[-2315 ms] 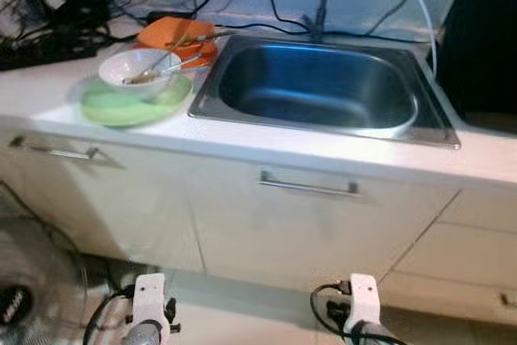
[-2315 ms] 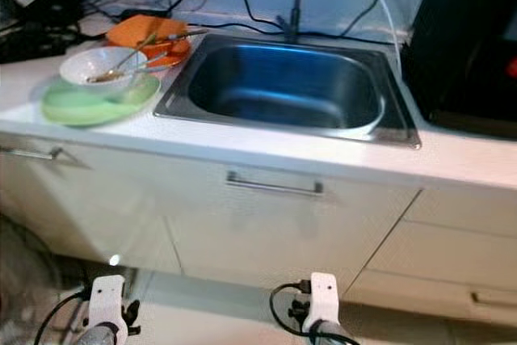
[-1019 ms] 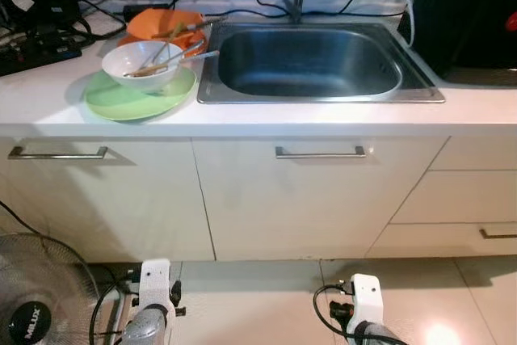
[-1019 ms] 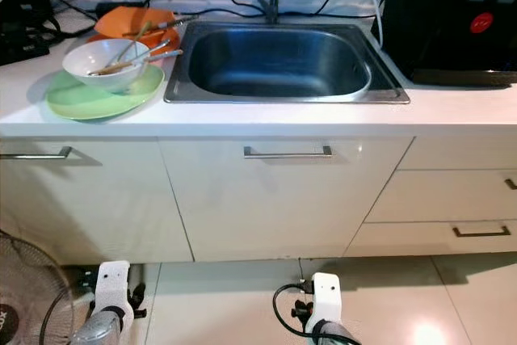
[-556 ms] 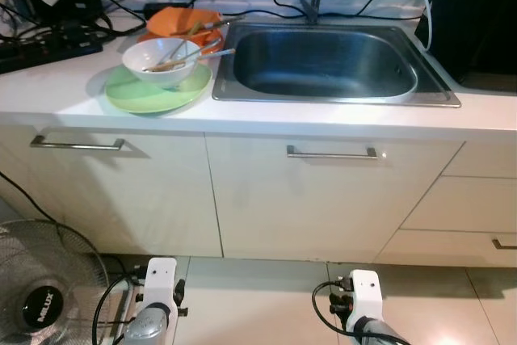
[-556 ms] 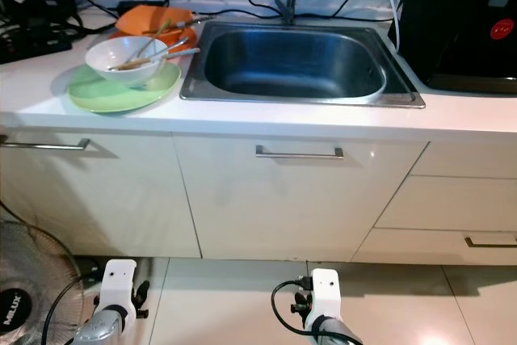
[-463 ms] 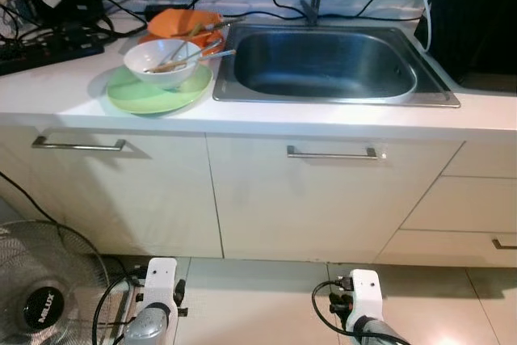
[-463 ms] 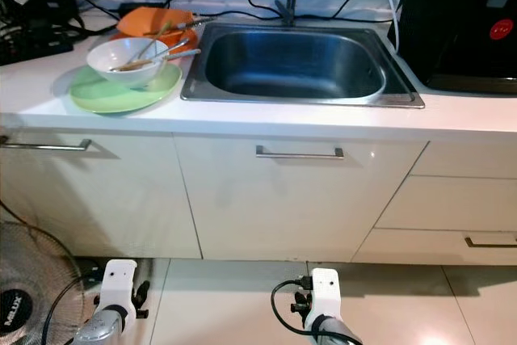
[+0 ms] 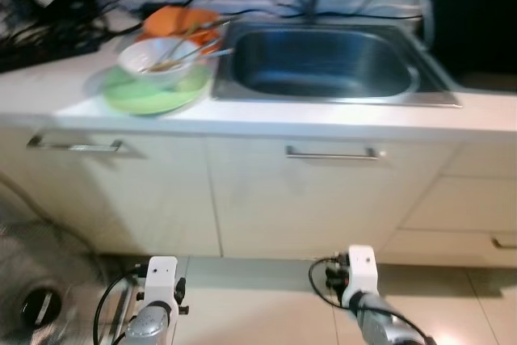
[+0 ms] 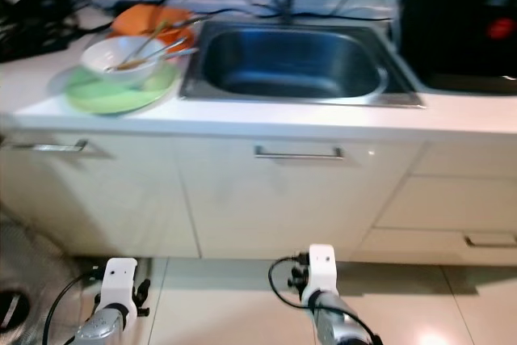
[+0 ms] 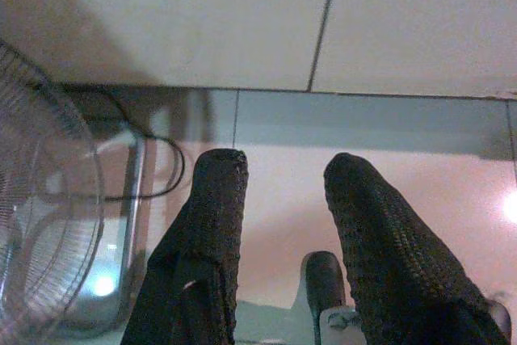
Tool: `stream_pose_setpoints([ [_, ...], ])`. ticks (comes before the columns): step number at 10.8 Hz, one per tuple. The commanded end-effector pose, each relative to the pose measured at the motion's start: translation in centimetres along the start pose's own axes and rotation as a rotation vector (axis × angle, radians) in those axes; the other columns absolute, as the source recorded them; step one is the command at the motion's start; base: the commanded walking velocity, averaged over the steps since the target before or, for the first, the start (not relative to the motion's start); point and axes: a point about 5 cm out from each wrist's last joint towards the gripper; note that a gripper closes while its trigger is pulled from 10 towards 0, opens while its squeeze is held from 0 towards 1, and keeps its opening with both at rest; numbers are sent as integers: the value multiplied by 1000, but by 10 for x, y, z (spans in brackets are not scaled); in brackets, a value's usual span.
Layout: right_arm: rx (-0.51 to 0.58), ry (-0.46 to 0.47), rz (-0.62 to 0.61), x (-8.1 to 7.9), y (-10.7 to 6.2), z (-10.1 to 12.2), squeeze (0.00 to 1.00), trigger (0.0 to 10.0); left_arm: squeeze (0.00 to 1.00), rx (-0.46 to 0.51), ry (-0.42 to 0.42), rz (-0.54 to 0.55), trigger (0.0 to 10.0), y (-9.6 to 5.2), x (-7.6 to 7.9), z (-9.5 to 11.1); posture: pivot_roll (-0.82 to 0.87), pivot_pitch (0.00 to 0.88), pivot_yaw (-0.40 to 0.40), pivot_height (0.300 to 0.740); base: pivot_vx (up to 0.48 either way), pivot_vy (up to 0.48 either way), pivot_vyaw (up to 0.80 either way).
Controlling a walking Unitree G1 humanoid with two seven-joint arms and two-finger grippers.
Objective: Kitchen organization
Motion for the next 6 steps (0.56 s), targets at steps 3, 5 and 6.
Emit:
stream_pose_setpoints([
  [3, -30, 12, -2, -1, -1, -6, 0, 10000, 0, -28, -20, 24, 10000, -2, -3, -7, 184, 7, 8, 740, 309, 0, 208],
  [5, -39, 12, -7, 1, -2, -8, 0, 10000, 0, -27, -28, 27, 10000, -2, -4, -7, 186, 12, 6, 740, 309, 0, 0],
  [6, -46, 9, -9, 1, -2, -10, 0, 10000, 0, -29, -29, 29, 10000, -2, -5, -7, 187, 15, 8, 740, 311, 0, 0],
])
Point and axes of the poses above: a point about 5 cm out from each wrist's last joint towards the gripper, its own y axis pointing out of the wrist towards the gripper, its own z axis along the axis of the wrist's last joint, x = y × z, and after that the axes turned 1 degree about -y, right-handed
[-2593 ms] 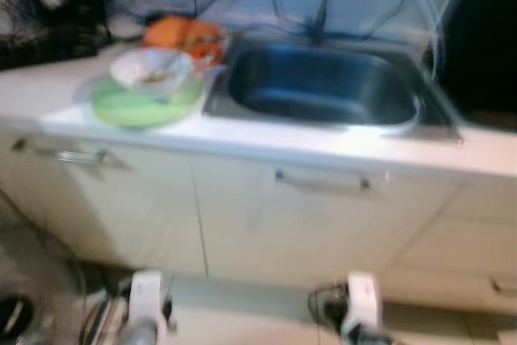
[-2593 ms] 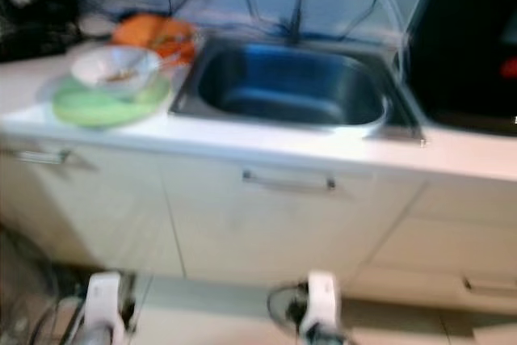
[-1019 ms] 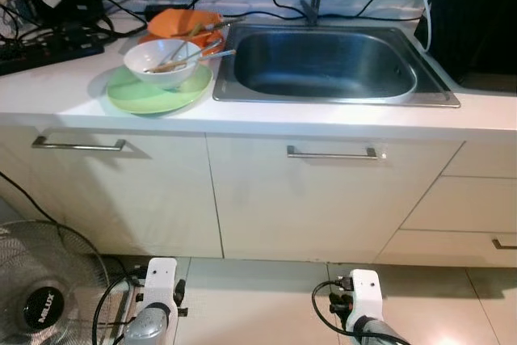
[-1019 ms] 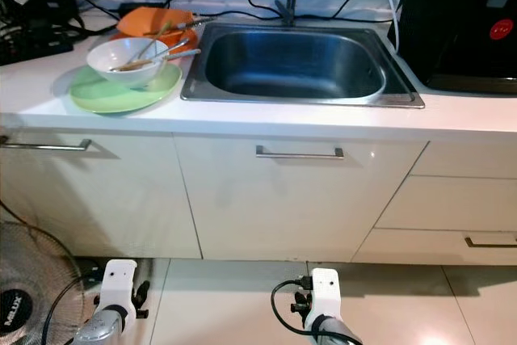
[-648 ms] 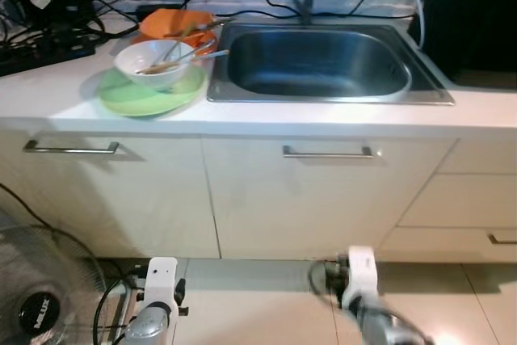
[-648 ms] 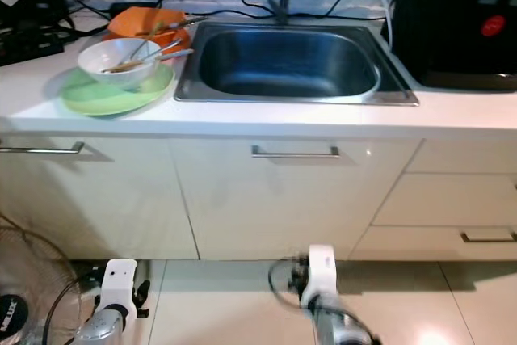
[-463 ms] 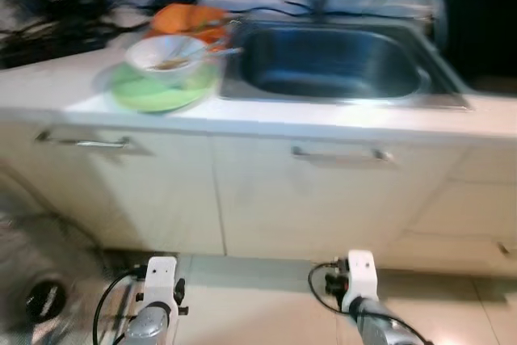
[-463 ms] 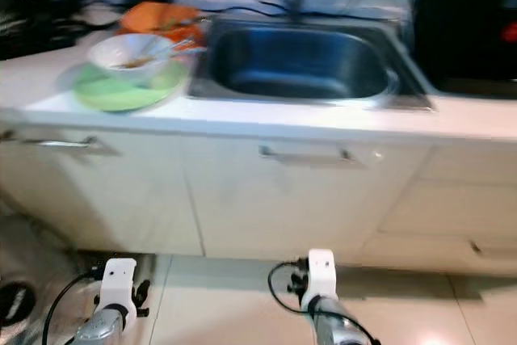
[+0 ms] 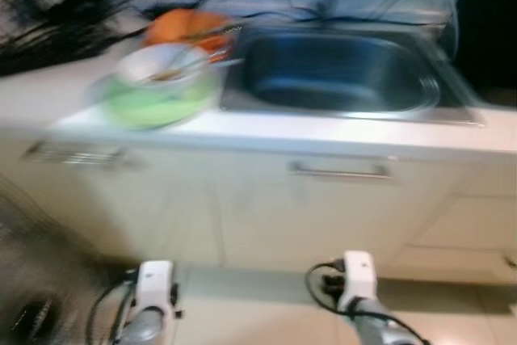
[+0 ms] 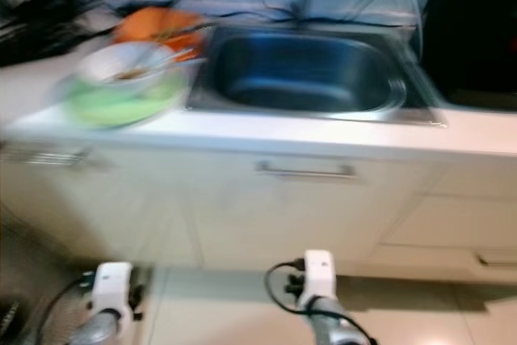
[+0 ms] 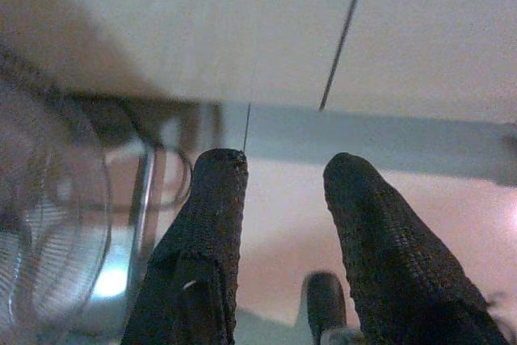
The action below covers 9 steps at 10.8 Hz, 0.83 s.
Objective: Kitchen organization
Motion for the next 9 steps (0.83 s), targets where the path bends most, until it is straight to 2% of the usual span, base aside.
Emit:
stream_pose_setpoints([
  [1, -26, -1, -27, 9, -3, -6, 0, 10000, 0, -10, -9, -7, 10000, 0, 4, -2, 187, 15, 8, 740, 311, 0, 0],
  [9, -46, -6, -24, 9, -4, -11, 0, 10000, 0, -11, -9, -10, 10000, 0, 4, -2, 190, 16, 8, 740, 308, 0, 0],
])
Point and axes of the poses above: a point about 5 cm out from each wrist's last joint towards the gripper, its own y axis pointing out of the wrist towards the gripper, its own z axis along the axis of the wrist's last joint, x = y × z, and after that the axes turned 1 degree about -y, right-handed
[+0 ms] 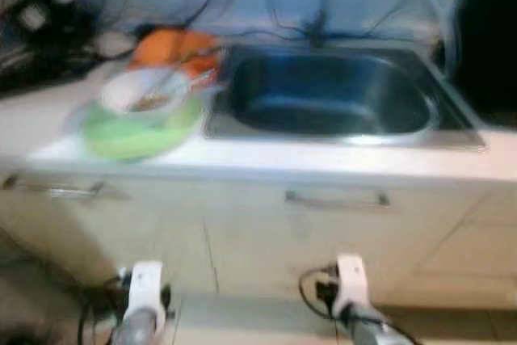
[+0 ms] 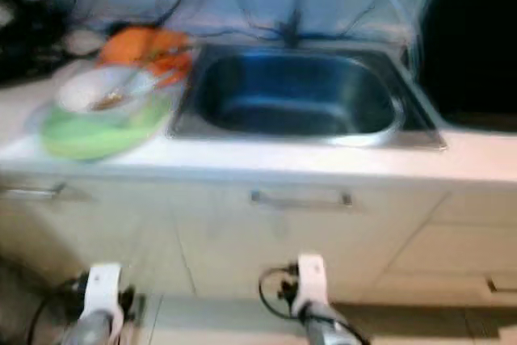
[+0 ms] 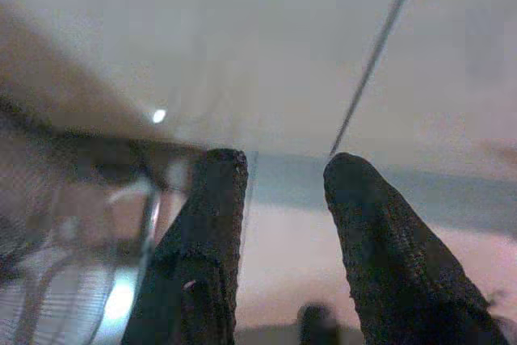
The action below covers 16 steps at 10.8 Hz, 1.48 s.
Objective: Kitchen organization
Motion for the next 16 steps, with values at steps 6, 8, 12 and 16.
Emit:
stream_pose_setpoints([
  [6, -20, 8, -20, 5, -2, -5, 0, 10000, 0, -10, 18, -32, 10000, -3, 9, -8, 191, 16, 9, 740, 153, 0, 0],
  [8, -13, -14, -45, 11, -3, -4, 0, 10000, 0, -13, 51, -32, 10000, -4, 5, -12, 192, 16, 9, 740, 0, 0, 0],
  [12, 59, -33, -113, 44, -14, -1, 0, 10000, 0, 120, 83, -45, 10000, -9, -4, -6, 199, 24, 1, 740, 0, 0, 0],
  [16, 304, -57, -230, 94, -42, 16, 0, 10000, 0, 428, 187, 14, 10000, -25, -24, 24, 169, 44, 4, 740, 0, 0, 0],
])
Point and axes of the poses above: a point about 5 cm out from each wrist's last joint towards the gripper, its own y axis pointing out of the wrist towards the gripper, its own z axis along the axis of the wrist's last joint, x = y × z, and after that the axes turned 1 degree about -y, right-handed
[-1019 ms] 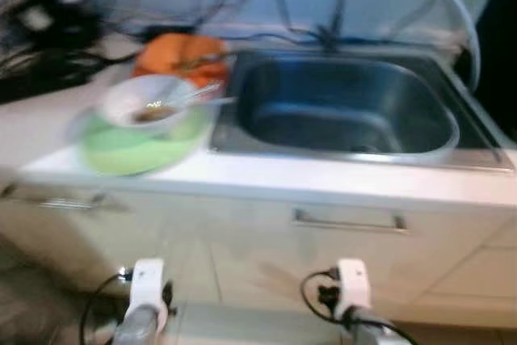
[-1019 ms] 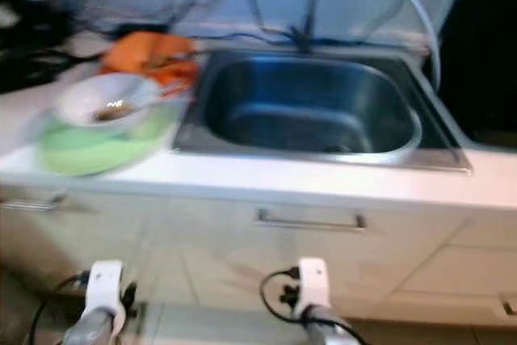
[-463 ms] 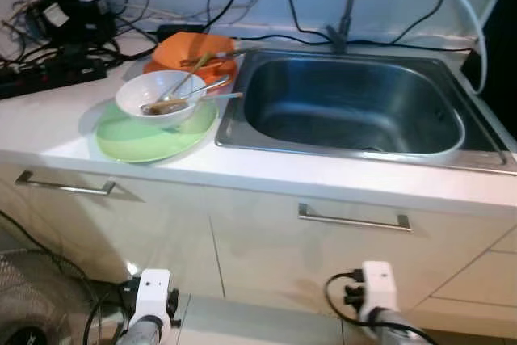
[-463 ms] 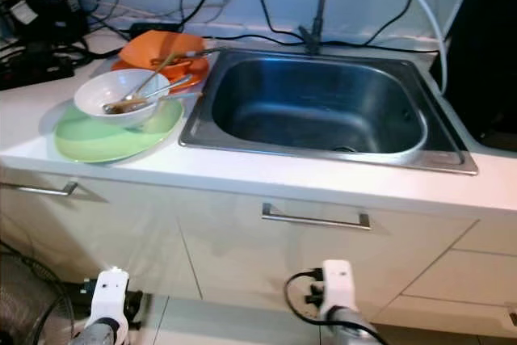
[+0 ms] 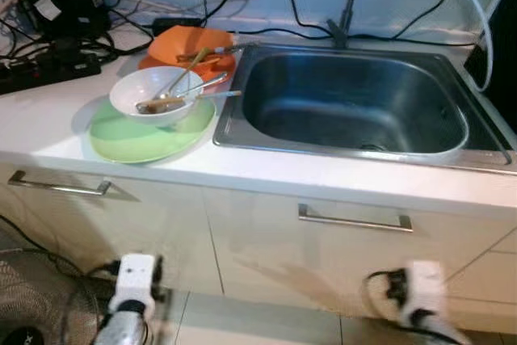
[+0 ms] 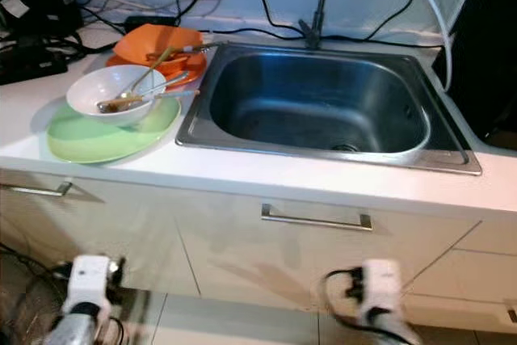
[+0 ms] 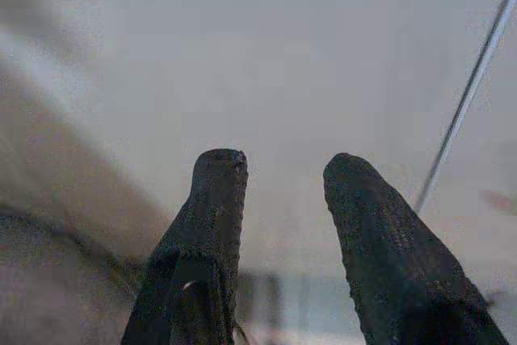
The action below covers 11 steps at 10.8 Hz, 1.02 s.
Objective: Kitchen organization
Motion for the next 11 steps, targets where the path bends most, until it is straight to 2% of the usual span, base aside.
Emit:
stream_pose_setpoints([
  [1, 65, 2, -3, 4, -3, 6, 0, 10000, 0, 78, 41, 2, 10000, -1, -1, 11, 167, 45, 3, 740, 0, 0, 0],
  [2, 140, -20, 1, 4, -5, 13, 0, 10000, 0, 187, 154, -28, 10000, -3, -3, 28, 155, 51, 2, 740, 0, 0, 0],
  [4, 265, -43, 14, 1, -9, 31, 0, 10000, 0, 324, 174, -29, 10000, -7, -6, 59, 151, 58, 0, 740, 0, 0, 0],
  [5, 341, -84, 32, -4, -11, 46, 0, 10000, 0, 399, 214, -35, 10000, -10, -5, 78, 148, 62, -3, 740, 0, 0, 0],
  [6, 396, -87, 28, -6, -14, 59, 0, 10000, 0, 440, 222, -29, 10000, -13, -4, 92, 144, 64, -5, 740, 0, 0, 0],
  [8, 542, -80, 10, -11, -32, 102, 0, 10000, 0, 515, 183, 21, 10000, -31, -7, 122, 144, 68, -14, 740, 0, 0, 0],
  [11, 644, -71, 10, -17, -51, 147, 0, 10000, 0, 552, 165, 36, 10000, -37, -7, 148, 144, 62, -15, 740, 0, 0, 0],
])
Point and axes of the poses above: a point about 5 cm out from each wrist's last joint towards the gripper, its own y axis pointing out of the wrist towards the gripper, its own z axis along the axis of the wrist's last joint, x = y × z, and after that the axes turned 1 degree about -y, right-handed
